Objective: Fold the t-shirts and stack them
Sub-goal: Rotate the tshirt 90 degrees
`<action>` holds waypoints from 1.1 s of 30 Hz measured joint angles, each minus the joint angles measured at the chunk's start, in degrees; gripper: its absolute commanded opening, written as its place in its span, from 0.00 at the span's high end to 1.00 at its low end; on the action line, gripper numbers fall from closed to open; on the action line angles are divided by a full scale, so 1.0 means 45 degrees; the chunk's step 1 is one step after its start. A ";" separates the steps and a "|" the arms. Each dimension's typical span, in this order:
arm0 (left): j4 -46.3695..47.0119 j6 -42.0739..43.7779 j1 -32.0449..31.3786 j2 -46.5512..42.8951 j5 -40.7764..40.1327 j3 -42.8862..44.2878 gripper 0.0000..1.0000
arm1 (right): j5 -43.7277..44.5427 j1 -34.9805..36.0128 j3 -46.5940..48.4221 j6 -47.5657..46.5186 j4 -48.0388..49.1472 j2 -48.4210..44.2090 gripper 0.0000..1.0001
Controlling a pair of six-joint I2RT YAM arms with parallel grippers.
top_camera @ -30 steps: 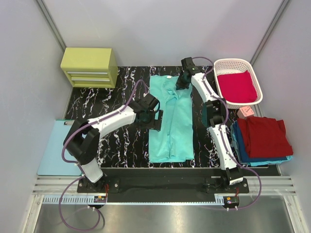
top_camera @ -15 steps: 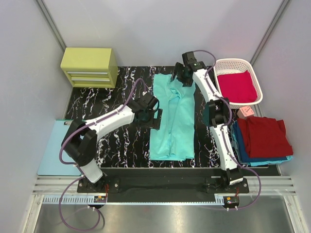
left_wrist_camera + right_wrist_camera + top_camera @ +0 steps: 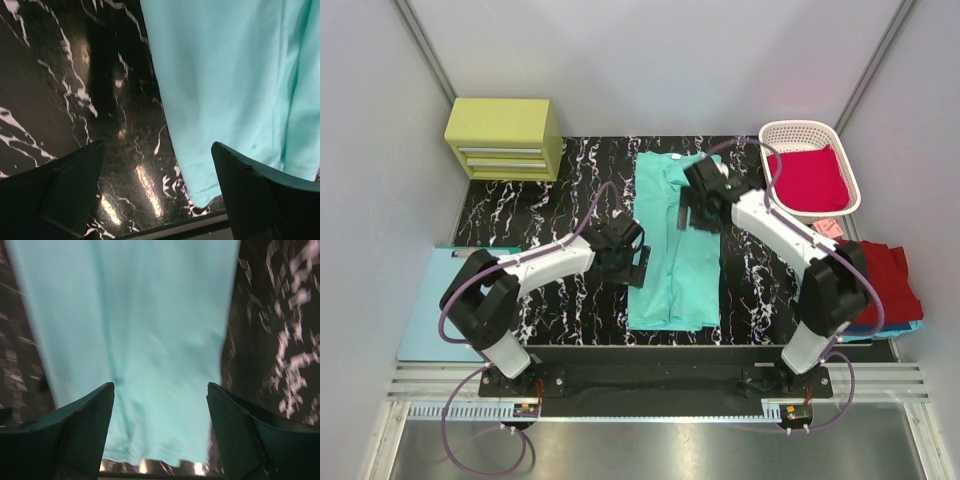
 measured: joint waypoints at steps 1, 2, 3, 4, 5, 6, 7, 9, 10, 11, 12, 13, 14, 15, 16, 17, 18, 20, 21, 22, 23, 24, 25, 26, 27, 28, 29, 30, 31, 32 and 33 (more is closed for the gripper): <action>-0.0019 0.0005 -0.0078 -0.0204 -0.0005 -0.0267 0.07 | 0.0015 0.0058 -0.1161 0.0165 0.0063 -0.0466 0.20; -0.0083 0.0005 -0.0146 -0.0447 -0.0005 -0.0505 0.07 | 0.0039 0.0063 -0.2288 0.0355 0.0092 -0.0923 0.21; -0.0146 0.0005 -0.0219 -0.0733 -0.0005 -0.0699 0.07 | 0.0083 0.0049 -0.3220 0.0554 0.0015 -0.1345 0.21; -0.0160 0.0005 -0.0287 -0.1015 -0.0015 -0.0855 0.07 | 0.0112 0.0029 -0.4119 0.0763 0.0000 -0.1787 0.21; -0.0180 0.0005 -0.0350 -0.1302 -0.0015 -0.0991 0.07 | 0.0112 0.0019 -0.4896 0.0962 -0.0044 -0.2288 0.21; -0.0189 0.0005 -0.0423 -0.1554 -0.0024 -0.1098 0.07 | 0.0107 0.0019 -0.5513 0.1132 -0.0102 -0.2798 0.22; -0.0180 0.0000 -0.0486 -0.1734 -0.0049 -0.1190 0.07 | 0.0097 0.0024 -0.5906 0.1268 -0.0121 -0.3201 0.22; -0.0175 -0.0029 -0.0617 -0.2040 -0.0087 -0.1418 0.07 | 0.0087 0.0039 -0.6606 0.1569 -0.0078 -0.4153 0.23; -0.0189 -0.0058 -0.0670 -0.2089 -0.0097 -0.1486 0.07 | 0.0087 0.0044 -0.6858 0.1710 -0.0039 -0.4551 0.23; -0.0204 -0.0112 -0.0729 -0.2108 -0.0102 -0.1564 0.07 | 0.0083 0.0063 -0.7067 0.1846 -0.0010 -0.4886 0.24; -0.0238 -0.0165 -0.0826 -0.2108 -0.0121 -0.1627 0.07 | 0.0073 0.0102 -0.7213 0.1991 -0.0010 -0.5158 0.25; -0.0282 -0.0204 -0.0894 -0.2108 -0.0131 -0.1651 0.07 | 0.0034 0.0155 -0.7320 0.2118 -0.0010 -0.5338 0.25; -0.0345 -0.0243 -0.1001 -0.2113 -0.0160 -0.1666 0.07 | -0.0015 0.0238 -0.7383 0.2234 -0.0015 -0.5474 0.25; -0.0369 -0.0282 -0.1122 -0.2123 -0.0204 -0.1666 0.07 | -0.0015 0.0374 -0.7427 0.2336 -0.0015 -0.5561 0.25; -0.0369 -0.0321 -0.1248 -0.2132 -0.0248 -0.1666 0.07 | -0.0019 0.0563 -0.7480 0.2433 -0.0015 -0.5663 0.26; -0.0379 -0.0350 -0.1370 -0.2152 -0.0282 -0.1666 0.07 | -0.0029 0.0835 -0.7533 0.2526 -0.0024 -0.5795 0.26; -0.0389 -0.0384 -0.1462 -0.2191 -0.0321 -0.1666 0.07 | -0.0039 0.0996 -0.7567 0.2565 -0.0024 -0.5877 0.27; -0.0384 -0.0486 -0.1608 -0.2244 -0.0403 -0.1666 0.07 | -0.0049 0.1282 -0.7660 0.2628 0.0029 -0.6071 0.28; -0.0379 -0.0539 -0.1647 -0.2249 -0.0437 -0.1666 0.07 | -0.0053 0.1341 -0.7689 0.2637 0.0039 -0.6096 0.28; -0.0389 -0.0578 -0.1651 -0.2244 -0.0466 -0.1666 0.07 | -0.0053 0.1355 -0.7703 0.2642 0.0097 -0.6062 0.28; -0.0393 -0.0597 -0.1651 -0.2239 -0.0525 -0.1661 0.07 | -0.0049 0.1355 -0.7708 0.2623 0.0189 -0.5979 0.29; -0.0427 -0.0631 -0.1651 -0.2215 -0.0593 -0.1617 0.07 | -0.0039 0.1355 -0.7703 0.2584 0.0335 -0.5814 0.29; -0.0447 -0.0636 -0.1651 -0.2161 -0.0665 -0.1545 0.07 | -0.0010 0.1355 -0.7626 0.2526 0.0447 -0.5566 0.29; -0.0461 -0.0641 -0.1651 -0.2084 -0.0738 -0.1443 0.07 | 0.0015 0.1355 -0.7465 0.2385 0.0515 -0.5197 0.30; -0.0476 -0.0646 -0.1651 -0.1977 -0.0811 -0.1321 0.07 | 0.0087 0.1355 -0.7179 0.2215 0.0583 -0.4663 0.31; -0.0471 -0.0651 -0.1651 -0.1880 -0.0855 -0.1200 0.07 | 0.0155 0.1355 -0.6883 0.2079 0.0607 -0.4201 0.34; -0.0476 -0.0661 -0.1651 -0.1817 -0.0874 -0.1112 0.07 | 0.0214 0.1355 -0.6421 0.1904 0.0665 -0.3546 0.35; -0.0476 -0.0670 -0.1651 -0.1744 -0.0894 -0.1015 0.07 | 0.0238 0.1355 -0.5940 0.1734 0.0816 -0.2905 0.37; -0.0471 -0.0675 -0.1651 -0.1685 -0.0913 -0.0928 0.07 | 0.0228 0.1355 -0.5503 0.1608 0.0991 -0.2331 0.40; -0.0461 -0.0680 -0.1651 -0.1661 -0.0928 -0.0874 0.07 | 0.0219 0.1355 -0.5129 0.1496 0.1156 -0.1846 0.42; -0.0457 -0.0690 -0.1651 -0.1656 -0.0937 -0.0850 0.07 | 0.0204 0.1355 -0.4843 0.1399 0.1307 -0.1472 0.42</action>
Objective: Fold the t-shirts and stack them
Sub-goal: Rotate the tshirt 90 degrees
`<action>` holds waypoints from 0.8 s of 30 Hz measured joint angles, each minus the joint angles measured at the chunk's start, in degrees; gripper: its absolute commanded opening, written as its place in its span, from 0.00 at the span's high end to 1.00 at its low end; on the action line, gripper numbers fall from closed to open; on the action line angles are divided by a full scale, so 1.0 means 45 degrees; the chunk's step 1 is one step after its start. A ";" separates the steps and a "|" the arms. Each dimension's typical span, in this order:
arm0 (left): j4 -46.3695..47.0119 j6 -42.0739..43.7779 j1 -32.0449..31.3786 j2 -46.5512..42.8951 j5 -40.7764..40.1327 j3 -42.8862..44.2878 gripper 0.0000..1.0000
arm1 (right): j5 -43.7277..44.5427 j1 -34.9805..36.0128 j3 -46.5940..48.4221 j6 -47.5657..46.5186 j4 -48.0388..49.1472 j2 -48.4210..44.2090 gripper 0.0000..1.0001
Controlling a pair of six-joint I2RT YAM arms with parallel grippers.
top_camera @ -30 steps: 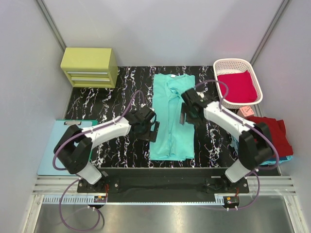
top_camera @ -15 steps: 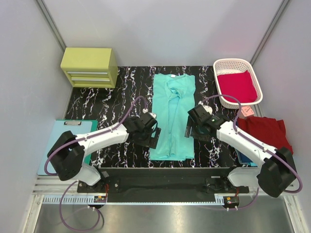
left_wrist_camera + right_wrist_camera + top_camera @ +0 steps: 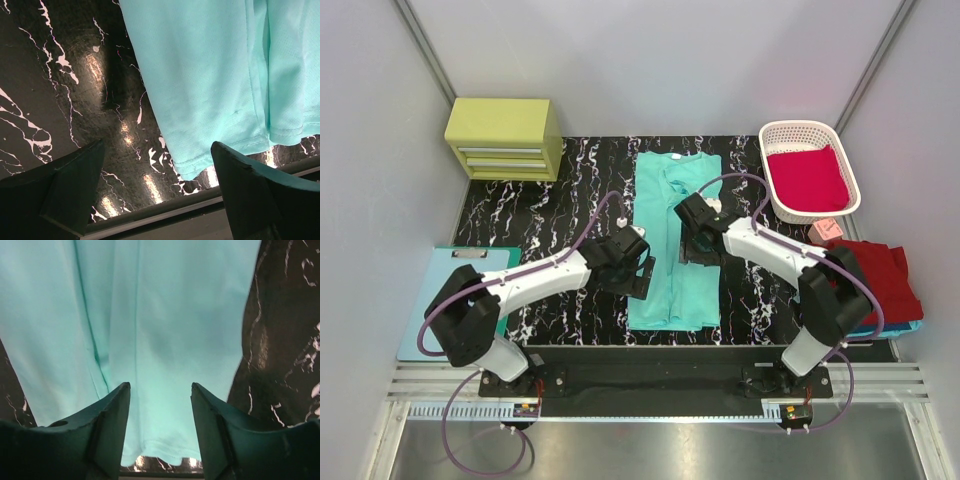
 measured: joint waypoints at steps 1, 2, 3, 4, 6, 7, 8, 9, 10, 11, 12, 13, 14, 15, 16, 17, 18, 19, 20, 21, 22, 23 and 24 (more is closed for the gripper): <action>0.0010 -0.0044 0.0000 0.0000 -0.0015 0.0000 0.07 | -0.0019 0.0000 0.0267 -0.0068 0.0117 0.0325 0.43; 0.0005 -0.0087 0.0000 0.0000 -0.0024 0.0000 0.07 | -0.0029 0.0000 0.0393 -0.0087 0.0194 0.0500 0.43; -0.0015 -0.0131 0.0000 0.0000 -0.0034 0.0000 0.07 | -0.0049 0.0000 0.0500 -0.0112 0.0306 0.0675 0.43; -0.0015 -0.0165 0.0000 -0.0005 -0.0034 0.0000 0.07 | -0.0087 0.0000 0.0529 -0.0112 0.0359 0.0758 0.43; -0.0019 -0.0219 0.0000 -0.0019 -0.0063 -0.0005 0.07 | -0.0180 0.0000 0.0539 -0.0112 0.0398 0.0874 0.44; -0.0005 -0.0223 0.0000 -0.0039 -0.0078 -0.0024 0.07 | -0.0248 0.0000 0.0534 -0.0107 0.0398 0.0903 0.44; 0.0019 -0.0228 0.0000 -0.0073 -0.0092 -0.0068 0.07 | -0.0272 0.0000 0.0525 -0.0107 0.0413 0.0918 0.45; 0.0034 -0.0228 0.0000 -0.0107 -0.0117 -0.0117 0.07 | -0.0325 0.0000 0.0515 -0.0107 0.0442 0.0918 0.45; 0.0044 -0.0228 0.0000 -0.0146 -0.0136 -0.0204 0.07 | -0.0364 0.0000 0.0466 -0.0102 0.0529 0.0918 0.46; 0.0034 -0.0233 0.0000 -0.0165 -0.0146 -0.0272 0.07 | -0.0398 0.0000 0.0427 -0.0097 0.0597 0.0923 0.47; 0.0039 -0.0243 0.0000 -0.0170 -0.0155 -0.0335 0.07 | -0.0486 0.0010 0.0379 -0.0092 0.0675 0.0947 0.48; 0.0034 -0.0267 0.0000 -0.0170 -0.0160 -0.0398 0.07 | -0.0549 0.0024 0.0355 -0.0092 0.0709 0.0991 0.49; 0.0034 -0.0277 0.0000 -0.0170 -0.0155 -0.0437 0.07 | -0.0602 0.0053 0.0345 -0.0083 0.0738 0.1064 0.50; 0.0034 -0.0287 0.0000 -0.0170 -0.0155 -0.0466 0.07 | -0.0656 0.0097 0.0325 -0.0053 0.0797 0.1151 0.50; 0.0053 -0.0296 0.0000 -0.0170 -0.0155 -0.0481 0.07 | -0.0690 0.0175 0.0296 -0.0039 0.0850 0.1248 0.50; 0.0068 -0.0306 0.0000 -0.0170 -0.0155 -0.0486 0.07 | -0.0699 0.0253 0.0272 -0.0029 0.0899 0.1365 0.51; 0.0092 -0.0306 0.0000 -0.0170 -0.0155 -0.0486 0.07 | -0.0743 0.0340 0.0253 -0.0015 0.0952 0.1496 0.52; 0.0117 -0.0306 0.0000 -0.0165 -0.0151 -0.0486 0.07 | -0.0801 0.0423 0.0253 -0.0010 0.1005 0.1656 0.52; 0.0121 -0.0306 0.0000 -0.0170 -0.0151 -0.0486 0.07 | -0.0826 0.0495 0.0253 -0.0010 0.1069 0.1836 0.53; 0.0126 -0.0306 0.0000 -0.0170 -0.0151 -0.0486 0.07 | -0.0894 0.0529 0.0253 -0.0010 0.1117 0.2006 0.53; 0.0121 -0.0306 0.0000 -0.0170 -0.0155 -0.0486 0.07 | -0.0937 0.0563 0.0253 -0.0010 0.1137 0.2171 0.54; 0.0121 -0.0306 0.0000 -0.0170 -0.0151 -0.0486 0.07 | -0.0976 0.0578 0.0253 -0.0010 0.1141 0.2307 0.55; 0.0126 -0.0306 0.0000 -0.0170 -0.0151 -0.0486 0.07 | -0.1001 0.0578 0.0253 -0.0010 0.1146 0.2399 0.57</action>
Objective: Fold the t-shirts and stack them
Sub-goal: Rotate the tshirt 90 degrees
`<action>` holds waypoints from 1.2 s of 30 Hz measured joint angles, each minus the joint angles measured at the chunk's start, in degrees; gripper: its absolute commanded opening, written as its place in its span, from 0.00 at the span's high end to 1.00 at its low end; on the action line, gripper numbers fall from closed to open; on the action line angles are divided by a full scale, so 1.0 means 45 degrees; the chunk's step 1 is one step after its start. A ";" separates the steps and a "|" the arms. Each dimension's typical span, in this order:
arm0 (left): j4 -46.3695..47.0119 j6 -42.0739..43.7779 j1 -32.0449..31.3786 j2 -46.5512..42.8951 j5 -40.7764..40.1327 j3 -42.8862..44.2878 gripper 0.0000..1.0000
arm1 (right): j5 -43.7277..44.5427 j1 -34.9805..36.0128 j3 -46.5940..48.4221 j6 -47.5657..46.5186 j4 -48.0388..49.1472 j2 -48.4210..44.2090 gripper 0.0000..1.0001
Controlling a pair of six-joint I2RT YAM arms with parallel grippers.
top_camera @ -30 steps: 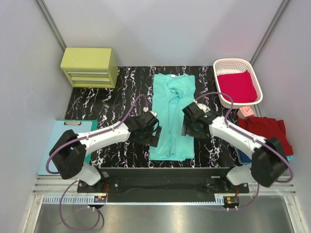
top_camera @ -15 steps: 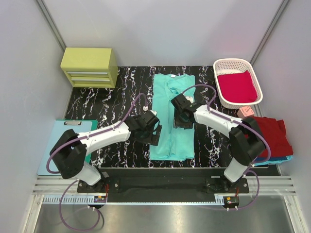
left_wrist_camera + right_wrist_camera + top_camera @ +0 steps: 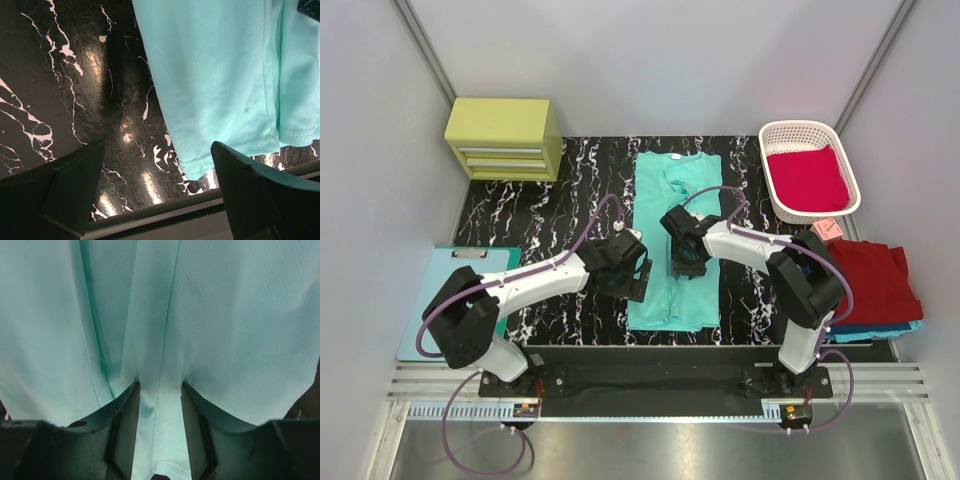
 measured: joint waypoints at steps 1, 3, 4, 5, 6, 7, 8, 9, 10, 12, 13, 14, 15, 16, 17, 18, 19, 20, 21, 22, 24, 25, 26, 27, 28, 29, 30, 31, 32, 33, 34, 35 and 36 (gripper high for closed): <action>0.0000 0.0000 0.0000 0.0000 0.0000 0.0000 0.07 | 0.0000 0.0000 0.0000 0.0000 0.0000 0.0063 0.61; 0.0000 0.0000 0.0000 0.0000 0.0000 -0.0005 0.07 | -0.0015 0.0000 0.0000 -0.0019 0.0019 0.0107 0.68; 0.0010 0.0000 0.0000 0.0000 0.0005 -0.0024 0.07 | -0.0015 0.0000 0.0000 -0.0029 0.0029 0.0112 0.77; 0.0005 0.0000 0.0000 0.0000 0.0005 -0.0039 0.07 | -0.0015 0.0000 0.0000 -0.0039 0.0034 0.0112 0.82; 0.0000 -0.0005 0.0000 0.0000 0.0005 -0.0073 0.07 | -0.0019 0.0000 0.0000 -0.0049 0.0044 0.0112 0.87; 0.0000 -0.0005 0.0000 0.0000 0.0005 -0.0097 0.07 | -0.0015 0.0000 0.0000 -0.0058 0.0058 0.0112 0.91; 0.0000 -0.0005 0.0000 0.0000 0.0005 -0.0117 0.07 | -0.0015 0.0000 0.0000 -0.0024 0.0073 0.0112 0.98; -0.0005 -0.0005 0.0000 0.0000 0.0005 -0.0117 0.07 | -0.0015 0.0000 0.0000 -0.0029 0.0078 0.0112 1.00; 0.0005 -0.0005 0.0000 0.0005 0.0005 -0.0117 0.07 | -0.0019 0.0000 0.0000 -0.0053 0.0078 0.0112 1.00; 0.0000 -0.0010 0.0000 0.0005 0.0005 -0.0117 0.07 | -0.0015 0.0000 0.0000 -0.0034 0.0087 0.0112 1.00; 0.0000 -0.0010 0.0000 0.0005 0.0010 -0.0117 0.07 | -0.0019 0.0000 0.0000 -0.0029 0.0097 0.0112 1.00; 0.0005 -0.0010 0.0000 0.0010 0.0015 -0.0117 0.07 | -0.0015 0.0000 0.0000 -0.0029 0.0097 0.0112 1.00; 0.0010 -0.0010 0.0000 0.0015 0.0019 -0.0117 0.07 | -0.0019 0.0000 0.0000 -0.0029 0.0107 0.0112 1.00; 0.0005 -0.0015 0.0000 0.0024 0.0024 -0.0117 0.07 | -0.0015 0.0005 0.0000 -0.0029 0.0107 0.0112 1.00; 0.0005 -0.0015 0.0000 0.0034 0.0029 -0.0117 0.07 | -0.0015 0.0005 0.0000 -0.0029 0.0107 0.0112 1.00; 0.0010 -0.0015 0.0000 0.0044 0.0034 -0.0117 0.07 | -0.0015 0.0010 0.0000 -0.0029 0.0107 0.0107 1.00; 0.0000 -0.0015 -0.0005 0.0044 0.0034 -0.0117 0.07 | -0.0005 0.0034 0.0000 -0.0034 0.0112 0.0087 1.00; 0.0005 -0.0015 -0.0005 0.0044 0.0039 -0.0117 0.07 | 0.0005 0.0049 0.0000 -0.0039 0.0107 0.0063 1.00; 0.0010 -0.0015 -0.0005 0.0044 0.0039 -0.0117 0.07 | 0.0029 0.0092 0.0000 -0.0039 0.0107 0.0015 1.00; 0.0005 -0.0015 -0.0005 0.0044 0.0039 -0.0117 0.07 | 0.0044 0.0160 0.0000 -0.0044 0.0112 -0.0073 1.00; 0.0010 -0.0015 -0.0005 0.0044 0.0044 -0.0117 0.07 | 0.0126 0.0325 0.0029 -0.0039 0.0102 -0.0316 1.00; 0.0005 -0.0015 -0.0005 0.0044 0.0039 -0.0117 0.07 | 0.0141 0.0398 0.0073 -0.0044 0.0102 -0.0437 1.00; 0.0005 -0.0015 -0.0005 0.0044 0.0044 -0.0117 0.07 | 0.0151 0.0471 0.0151 -0.0053 0.0102 -0.0529 1.00; 0.0005 -0.0015 -0.0010 0.0044 0.0044 -0.0117 0.07 | 0.0180 0.0525 0.0253 -0.0058 0.0107 -0.0588 1.00; 0.0005 -0.0015 -0.0019 0.0044 0.0044 -0.0117 0.07 | 0.0204 0.0573 0.0359 -0.0078 0.0121 -0.0602 1.00; 0.0005 -0.0015 -0.0029 0.0044 0.0044 -0.0117 0.07 | 0.0204 0.0602 0.0437 -0.0083 0.0146 -0.0602 1.00; 0.0005 -0.0015 -0.0039 0.0044 0.0049 -0.0117 0.07 | 0.0199 0.0622 0.0495 -0.0097 0.0175 -0.0602 1.00; 0.0005 -0.0015 -0.0058 0.0044 0.0058 -0.0117 0.07 | 0.0194 0.0631 0.0525 -0.0102 0.0189 -0.0602 1.00; 0.0005 -0.0019 -0.0073 0.0044 0.0078 -0.0117 0.07 | 0.0175 0.0636 0.0529 -0.0117 0.0209 -0.0602 0.93; 0.0005 -0.0015 -0.0092 0.0044 0.0083 -0.0117 0.07 | 0.0117 0.0636 0.0529 -0.0141 0.0204 -0.0597 0.86; 0.0005 -0.0019 -0.0107 0.0044 0.0087 -0.0117 0.07 | 0.0092 0.0636 0.0529 -0.0151 0.0204 -0.0578 0.78; 0.0005 -0.0019 -0.0126 0.0044 0.0087 -0.0117 0.07 | 0.0097 0.0636 0.0529 -0.0165 0.0209 -0.0554 0.61; 0.0005 -0.0019 -0.0136 0.0044 0.0087 -0.0117 0.07 | 0.0136 0.0641 0.0529 -0.0199 0.0194 -0.0549 0.53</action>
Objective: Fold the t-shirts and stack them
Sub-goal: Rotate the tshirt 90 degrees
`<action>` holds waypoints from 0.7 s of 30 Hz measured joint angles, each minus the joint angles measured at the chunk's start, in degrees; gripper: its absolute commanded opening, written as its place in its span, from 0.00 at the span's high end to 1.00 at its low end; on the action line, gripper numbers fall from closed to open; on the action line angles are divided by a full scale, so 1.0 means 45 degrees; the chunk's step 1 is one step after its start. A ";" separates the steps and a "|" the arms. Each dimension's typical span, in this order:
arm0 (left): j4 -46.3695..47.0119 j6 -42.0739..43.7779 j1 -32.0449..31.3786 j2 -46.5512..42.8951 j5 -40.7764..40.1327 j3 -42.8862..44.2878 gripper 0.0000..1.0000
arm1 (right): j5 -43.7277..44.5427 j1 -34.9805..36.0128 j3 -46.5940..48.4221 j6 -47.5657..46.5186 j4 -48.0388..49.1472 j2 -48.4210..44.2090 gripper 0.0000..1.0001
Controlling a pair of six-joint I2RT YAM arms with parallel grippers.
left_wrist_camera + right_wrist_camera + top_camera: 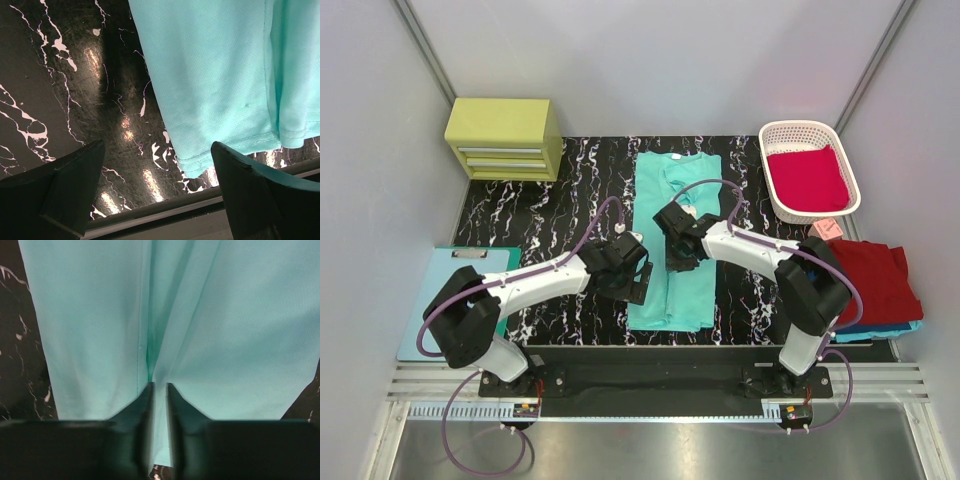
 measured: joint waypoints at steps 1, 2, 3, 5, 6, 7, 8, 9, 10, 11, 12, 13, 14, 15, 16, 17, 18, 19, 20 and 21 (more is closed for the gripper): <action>0.0000 0.0000 -0.0010 0.0000 0.0000 0.0000 0.07 | 0.0092 0.0000 0.0000 0.0039 -0.0005 0.0000 0.45; 0.0000 0.0000 -0.0015 0.0000 0.0000 0.0000 0.07 | 0.0296 0.0000 0.0005 0.0019 0.0005 -0.0005 0.31; 0.0000 0.0000 -0.0015 0.0000 0.0000 0.0000 0.07 | 0.0520 0.0000 0.0019 -0.0039 -0.0015 -0.0010 0.29; 0.0000 0.0000 -0.0015 0.0000 0.0000 0.0000 0.07 | 0.0986 -0.0058 0.0243 -0.0214 -0.0282 -0.0010 0.26; 0.0000 0.0000 -0.0015 0.0000 0.0000 0.0000 0.07 | 0.1175 -0.0146 0.0476 -0.0325 -0.0437 -0.0010 0.26; 0.0000 0.0000 -0.0015 0.0000 0.0000 0.0000 0.07 | 0.1297 -0.0325 0.0821 -0.0447 -0.0568 -0.0010 0.26; 0.0000 0.0000 -0.0015 0.0000 -0.0005 0.0000 0.07 | 0.1336 -0.0568 0.1234 -0.0554 -0.0670 -0.0010 0.26; 0.0000 0.0000 -0.0015 0.0000 -0.0010 0.0000 0.07 | 0.1443 -0.0903 0.1705 -0.0665 -0.0699 -0.0010 0.28; 0.0000 0.0000 -0.0015 0.0000 -0.0015 0.0000 0.07 | 0.1496 -0.1326 0.2263 -0.0782 -0.0763 0.0015 0.29; 0.0000 0.0000 -0.0015 0.0000 -0.0019 0.0000 0.07 | 0.1525 -0.1778 0.2895 -0.0918 -0.0787 0.0097 0.30; 0.0000 0.0000 -0.0015 0.0000 -0.0024 0.0000 0.07 | 0.1554 -0.2123 0.3405 -0.1005 -0.0782 0.0243 0.32; -0.0005 0.0000 -0.0015 0.0000 -0.0034 0.0000 0.07 | 0.1583 -0.2526 0.4192 -0.1117 -0.0889 0.0515 0.39; 0.0000 -0.0005 -0.0015 -0.0005 -0.0058 0.0000 0.07 | 0.1647 -0.2982 0.5192 -0.1263 -0.0894 0.0996 0.42; -0.0005 -0.0005 -0.0015 -0.0005 -0.0063 0.0000 0.07 | 0.1656 -0.3211 0.5746 -0.1394 -0.0826 0.1379 0.47; -0.0005 -0.0015 -0.0015 -0.0005 -0.0073 0.0000 0.07 | 0.1661 -0.3429 0.6479 -0.1472 -0.0913 0.1885 0.56; 0.0000 -0.0044 -0.0015 -0.0019 -0.0073 -0.0010 0.07 | 0.1647 -0.3585 0.7106 -0.1559 -0.0933 0.2429 0.59; 0.0005 -0.0078 -0.0015 -0.0044 -0.0078 -0.0034 0.07 | 0.1627 -0.3672 0.7655 -0.1661 -0.0971 0.3002 0.63; 0.0010 -0.0107 -0.0015 -0.0092 -0.0097 -0.0083 0.07 | 0.1613 -0.3716 0.8238 -0.1724 -0.1103 0.3638 0.66; -0.0005 -0.0131 -0.0015 -0.0146 -0.0107 -0.0131 0.07 | 0.1569 -0.3721 0.8568 -0.1792 -0.1127 0.4099 0.69; -0.0005 -0.0141 -0.0015 -0.0204 -0.0121 -0.0194 0.07 | 0.1506 -0.3721 0.8942 -0.1855 -0.1277 0.4653 0.69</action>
